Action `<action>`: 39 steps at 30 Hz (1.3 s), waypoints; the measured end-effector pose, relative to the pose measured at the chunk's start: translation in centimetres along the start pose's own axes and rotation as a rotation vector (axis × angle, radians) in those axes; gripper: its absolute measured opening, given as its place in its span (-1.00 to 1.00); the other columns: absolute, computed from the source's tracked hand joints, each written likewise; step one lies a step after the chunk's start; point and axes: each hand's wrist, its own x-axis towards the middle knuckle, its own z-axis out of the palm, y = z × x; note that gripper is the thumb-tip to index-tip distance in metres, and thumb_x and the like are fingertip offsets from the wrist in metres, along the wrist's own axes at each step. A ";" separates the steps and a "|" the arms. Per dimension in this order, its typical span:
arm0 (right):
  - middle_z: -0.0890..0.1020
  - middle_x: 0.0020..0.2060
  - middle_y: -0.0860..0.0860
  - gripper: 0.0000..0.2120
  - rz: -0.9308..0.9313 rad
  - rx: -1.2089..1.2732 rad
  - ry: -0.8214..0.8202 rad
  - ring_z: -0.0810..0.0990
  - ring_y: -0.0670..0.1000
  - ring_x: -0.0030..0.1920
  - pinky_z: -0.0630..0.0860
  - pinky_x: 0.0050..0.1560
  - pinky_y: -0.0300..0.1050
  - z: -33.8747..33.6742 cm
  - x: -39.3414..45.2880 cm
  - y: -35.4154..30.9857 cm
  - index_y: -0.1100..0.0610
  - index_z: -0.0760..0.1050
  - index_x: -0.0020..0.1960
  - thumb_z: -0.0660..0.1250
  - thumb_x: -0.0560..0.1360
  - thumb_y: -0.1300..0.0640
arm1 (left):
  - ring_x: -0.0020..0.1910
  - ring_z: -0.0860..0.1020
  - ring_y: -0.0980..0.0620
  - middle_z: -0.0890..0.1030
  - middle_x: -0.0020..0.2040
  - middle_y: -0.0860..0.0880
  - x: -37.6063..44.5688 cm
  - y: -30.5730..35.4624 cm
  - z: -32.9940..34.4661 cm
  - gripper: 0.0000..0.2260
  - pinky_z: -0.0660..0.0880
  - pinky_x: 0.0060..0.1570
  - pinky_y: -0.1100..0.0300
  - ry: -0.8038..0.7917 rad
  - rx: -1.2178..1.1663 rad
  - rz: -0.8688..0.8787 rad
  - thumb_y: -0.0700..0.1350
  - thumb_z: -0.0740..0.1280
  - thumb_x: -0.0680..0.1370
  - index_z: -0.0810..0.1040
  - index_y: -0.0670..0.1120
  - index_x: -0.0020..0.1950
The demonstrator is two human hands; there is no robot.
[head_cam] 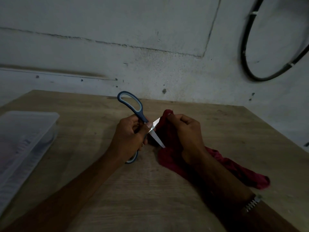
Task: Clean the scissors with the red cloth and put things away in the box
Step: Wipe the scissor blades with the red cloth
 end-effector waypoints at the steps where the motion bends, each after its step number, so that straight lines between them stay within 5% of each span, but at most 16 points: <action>1: 0.77 -0.09 0.23 -0.76 0.036 0.017 -0.004 0.75 0.20 -0.08 0.65 -0.04 0.09 0.0 0.0 -0.1 0.21 0.75 -0.04 0.42 0.65 0.06 | -0.47 0.54 0.00 0.62 -0.39 -0.01 0.0 0.0 0.1 -0.95 0.42 -0.52 0.19 -0.004 0.004 0.001 -0.18 0.37 0.60 0.61 -0.13 0.02; 6: 0.76 -0.14 0.26 -0.65 0.139 0.148 -0.028 0.67 0.16 -0.17 0.62 -0.16 -0.01 0.4 0.1 -0.5 0.31 0.70 -0.01 0.29 0.71 0.07 | -0.48 0.54 0.03 0.64 -0.38 0.04 -0.2 -0.1 0.5 -0.95 0.41 -0.52 0.19 -0.014 -0.016 0.005 -0.17 0.36 0.60 0.62 -0.08 0.03; 11: 0.74 0.10 0.31 -0.53 0.283 0.307 0.014 0.74 0.30 0.13 0.64 0.25 0.27 0.4 0.6 0.0 0.33 0.68 0.17 0.37 0.65 -0.10 | -0.45 0.55 0.01 0.64 -0.37 0.04 -0.1 -0.1 0.9 -0.87 0.42 -0.51 0.18 -0.020 -0.036 -0.039 -0.14 0.38 0.60 0.64 -0.09 0.12; 15: 0.75 0.11 0.25 -0.63 0.304 0.323 -0.006 0.73 0.30 0.17 0.62 0.27 0.34 0.1 0.8 -0.2 0.26 0.69 0.16 0.33 0.68 -0.04 | -0.43 0.55 -0.03 0.65 -0.33 -0.06 0.1 -0.2 0.8 -0.90 0.44 -0.51 0.17 -0.010 -0.058 -0.062 -0.12 0.38 0.60 0.64 -0.10 0.06; 19: 0.78 0.02 0.22 -0.74 0.172 0.198 -0.149 0.74 0.20 0.02 0.65 0.11 0.16 0.1 0.1 -0.2 0.26 0.72 0.12 0.34 0.69 0.09 | -0.44 0.55 -0.02 0.69 -0.27 -0.10 0.0 -0.2 0.6 -0.93 0.44 -0.53 0.16 0.007 -0.083 -0.049 -0.12 0.38 0.60 0.64 -0.09 -0.01; 23: 0.77 -0.24 0.08 -0.72 0.053 0.098 -0.124 0.71 0.04 -0.26 0.63 -0.18 -0.05 0.5 -0.6 -0.4 0.16 0.73 -0.11 0.33 0.69 0.14 | -0.46 0.54 -0.02 0.66 -0.34 -0.02 -0.1 -0.1 0.7 -0.93 0.45 -0.53 0.16 0.000 -0.070 -0.026 -0.13 0.38 0.60 0.63 -0.10 0.02; 26: 0.76 -0.21 0.20 -0.68 0.120 0.160 -0.029 0.69 0.16 -0.20 0.63 -0.07 0.03 0.8 -0.6 -0.6 0.17 0.74 -0.17 0.37 0.67 0.07 | -0.48 0.53 -0.01 0.63 -0.38 -0.02 -0.4 0.1 1.0 -0.94 0.43 -0.53 0.18 -0.011 -0.085 -0.022 -0.15 0.38 0.60 0.63 -0.11 0.00; 28: 0.79 -0.11 0.21 -0.65 0.200 0.232 0.042 0.77 0.17 -0.10 0.69 0.09 0.09 0.4 -0.4 -0.9 0.22 0.74 -0.04 0.38 0.66 -0.05 | -0.49 0.53 0.01 0.63 -0.39 0.00 -0.6 0.3 1.4 -0.95 0.42 -0.54 0.20 -0.040 -0.097 -0.021 -0.17 0.37 0.61 0.62 -0.10 -0.01; 34: 0.75 0.14 0.24 -0.43 0.317 0.358 0.055 0.76 0.22 0.14 0.71 0.11 0.11 -0.6 0.8 -0.4 0.29 0.69 0.18 0.23 0.69 -0.22 | -0.42 0.55 -0.05 0.66 -0.31 -0.10 -0.5 0.4 1.1 -0.92 0.44 -0.52 0.16 0.000 -0.181 -0.095 -0.15 0.37 0.60 0.64 -0.12 0.02; 39: 0.81 -0.09 0.07 -0.52 0.158 0.020 -0.190 0.80 0.06 -0.06 0.71 0.04 0.02 -0.1 -0.4 -0.5 0.10 0.77 -0.01 0.44 0.48 -0.31 | -0.39 0.58 -0.03 0.66 -0.30 -0.10 -0.1 0.1 0.4 -0.93 0.47 -0.51 0.18 0.070 -0.222 -0.126 -0.17 0.38 0.59 0.65 -0.15 -0.01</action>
